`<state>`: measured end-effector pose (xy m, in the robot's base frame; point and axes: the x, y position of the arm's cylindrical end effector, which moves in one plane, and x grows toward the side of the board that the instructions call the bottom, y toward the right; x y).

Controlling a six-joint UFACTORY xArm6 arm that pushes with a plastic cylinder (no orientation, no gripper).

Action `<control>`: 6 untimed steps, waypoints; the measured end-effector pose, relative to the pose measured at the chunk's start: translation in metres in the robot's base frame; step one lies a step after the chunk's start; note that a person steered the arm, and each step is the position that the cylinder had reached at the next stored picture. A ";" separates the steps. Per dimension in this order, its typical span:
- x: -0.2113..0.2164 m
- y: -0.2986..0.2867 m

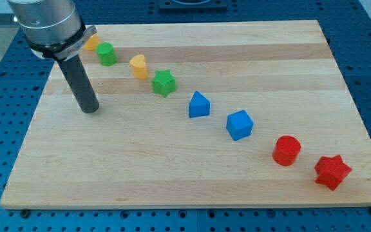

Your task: Move the green star towards the top right of the board

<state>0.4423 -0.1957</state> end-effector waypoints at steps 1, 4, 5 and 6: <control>0.000 0.000; -0.009 -0.001; -0.015 0.029; -0.023 0.073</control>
<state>0.4197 -0.1223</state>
